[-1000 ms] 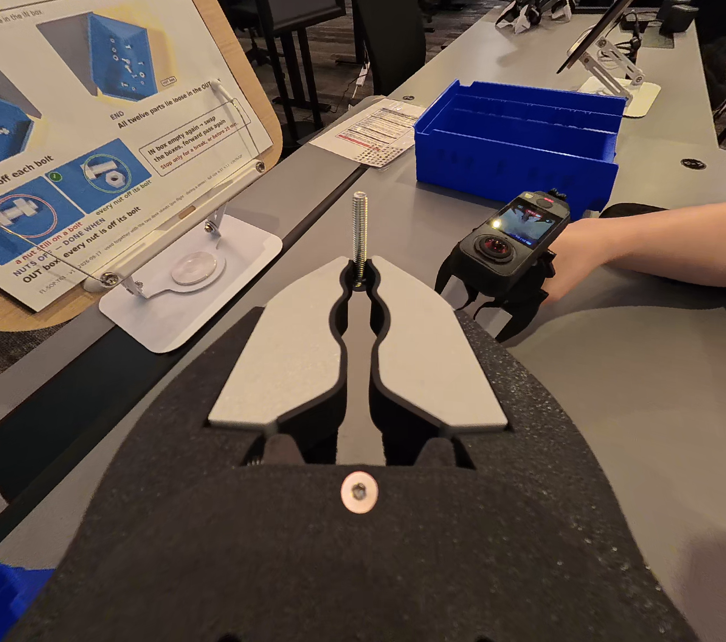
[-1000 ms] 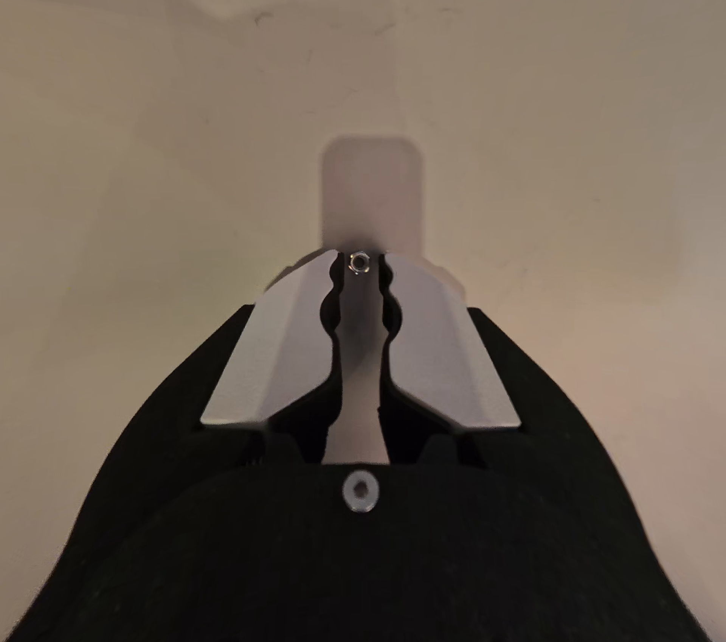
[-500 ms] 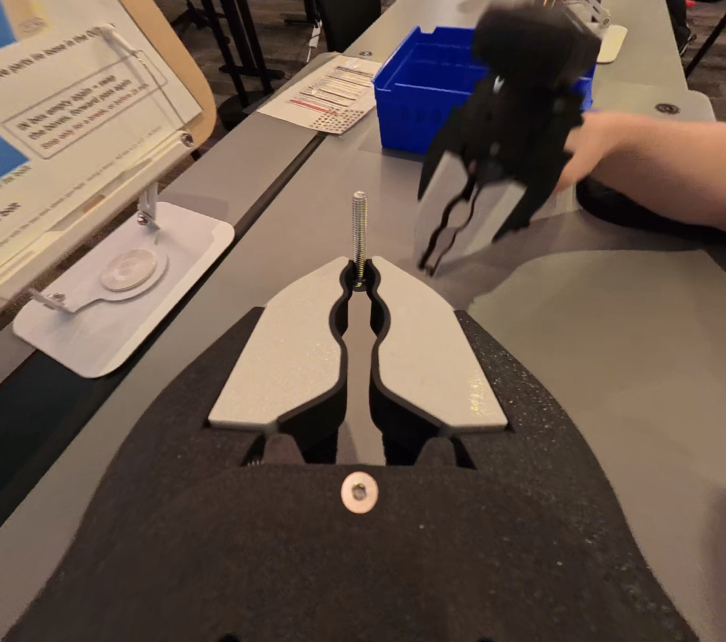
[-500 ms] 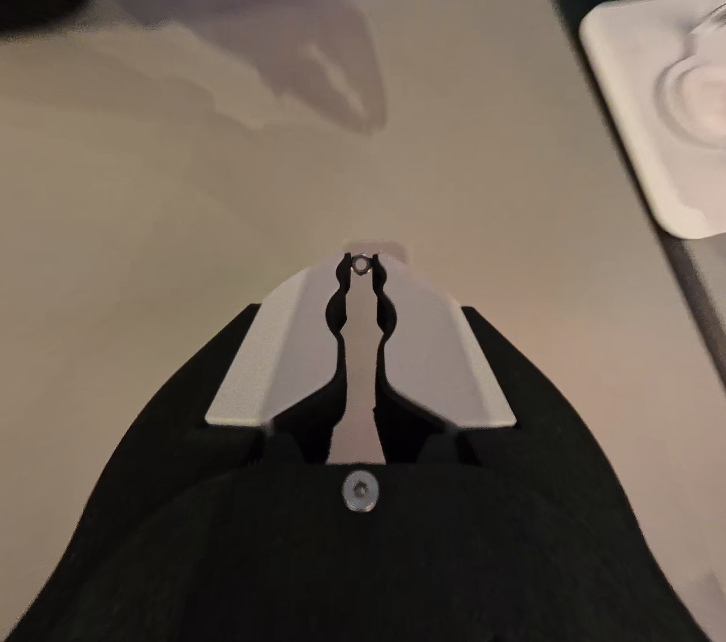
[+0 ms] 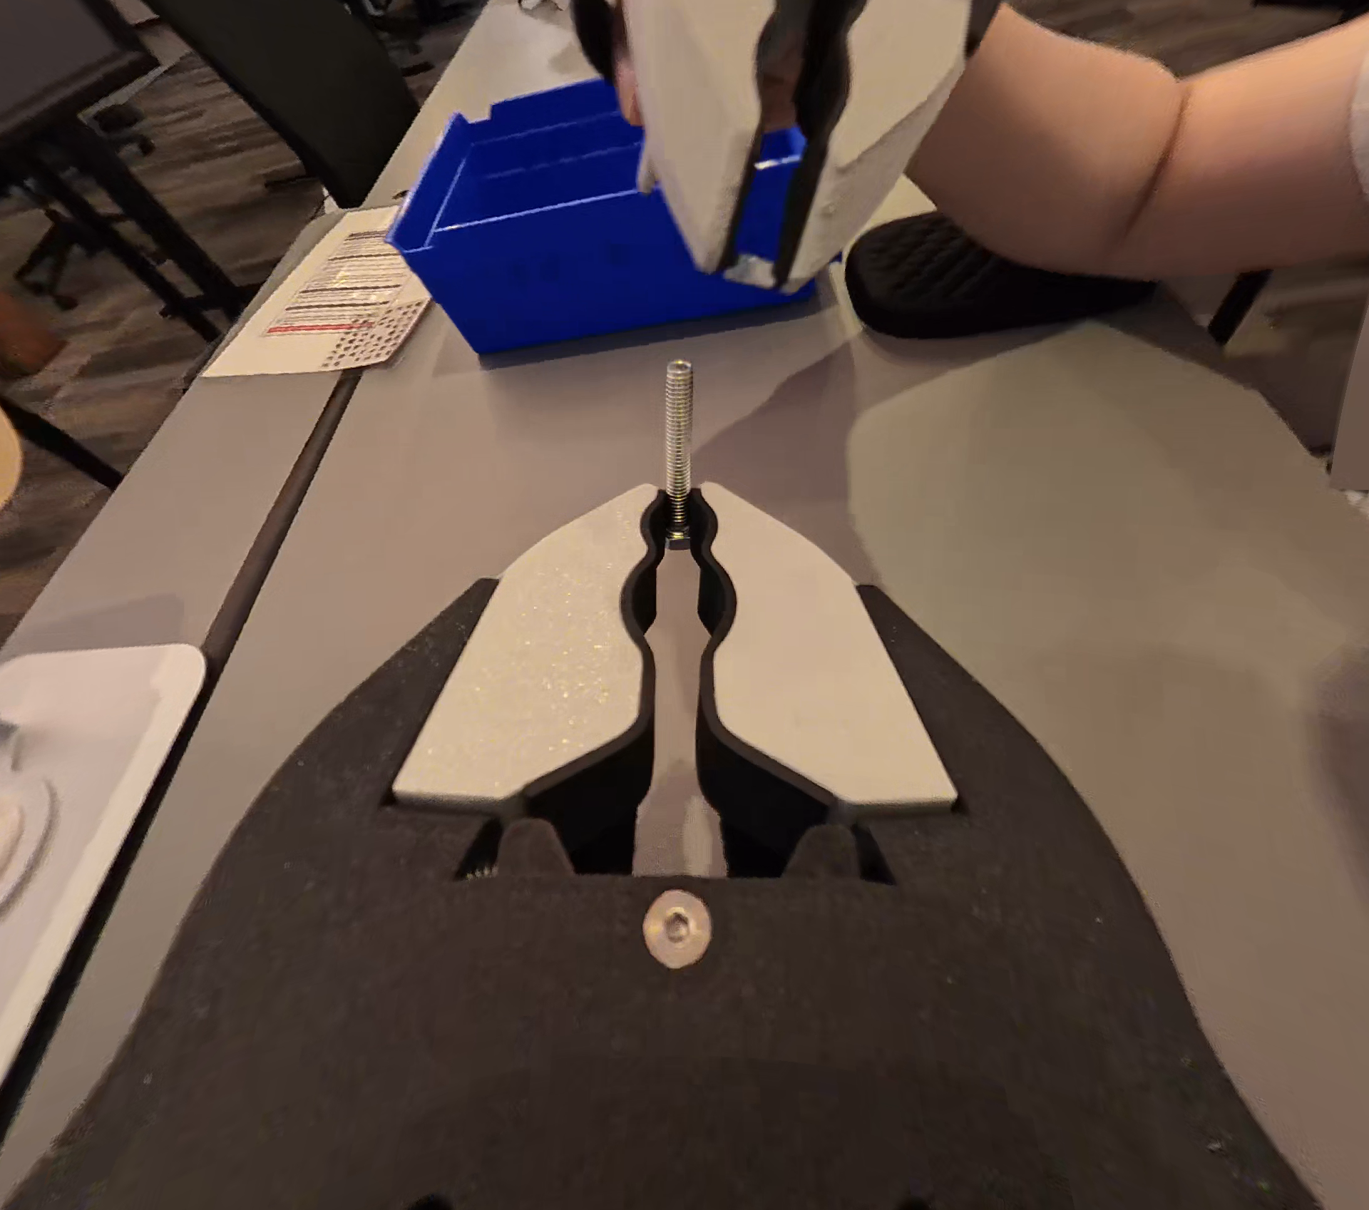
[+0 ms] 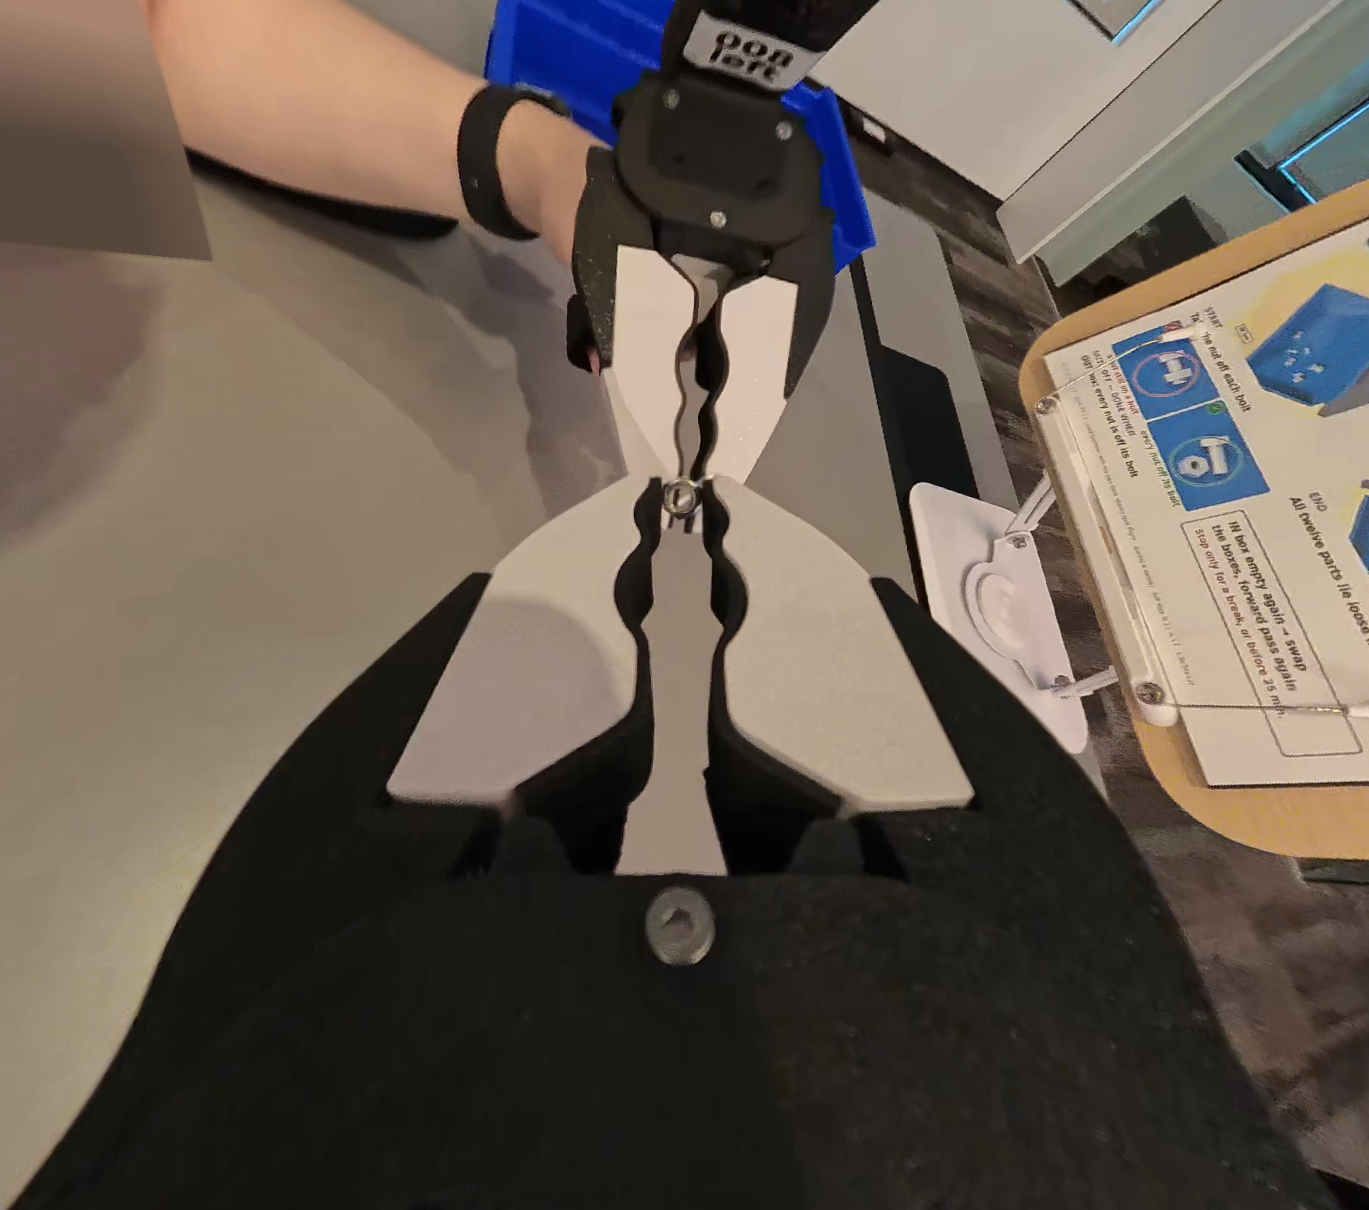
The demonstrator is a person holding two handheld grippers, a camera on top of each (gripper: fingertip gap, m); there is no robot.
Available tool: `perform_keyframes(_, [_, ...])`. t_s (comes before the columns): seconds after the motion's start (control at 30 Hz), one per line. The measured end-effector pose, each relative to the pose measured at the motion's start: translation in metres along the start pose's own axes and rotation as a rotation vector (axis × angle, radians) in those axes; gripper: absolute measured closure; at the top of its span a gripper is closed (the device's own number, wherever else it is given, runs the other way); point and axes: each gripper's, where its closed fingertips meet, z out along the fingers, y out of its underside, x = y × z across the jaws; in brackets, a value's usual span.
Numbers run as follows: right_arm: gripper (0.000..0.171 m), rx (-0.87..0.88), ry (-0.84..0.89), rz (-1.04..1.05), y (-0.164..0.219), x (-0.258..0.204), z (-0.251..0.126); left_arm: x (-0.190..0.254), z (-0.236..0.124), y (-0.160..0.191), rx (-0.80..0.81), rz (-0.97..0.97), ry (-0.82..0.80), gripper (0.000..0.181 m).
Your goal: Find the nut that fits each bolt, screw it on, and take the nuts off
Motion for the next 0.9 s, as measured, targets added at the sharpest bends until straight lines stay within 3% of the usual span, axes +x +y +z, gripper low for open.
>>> perform_keyframes(0.4, [0.161, -0.135, -0.054, -0.113, 0.015, -0.019, 0.012, 0.021, 0.008, 0.009, -0.109, 0.159, 0.044, 0.177])
perform_keyframes(0.9, [0.161, -0.096, -0.192, -0.166, 0.007, -0.046, 0.005, 0.046, 0.008, 0.004, -0.104, 0.271, 0.137, 0.176])
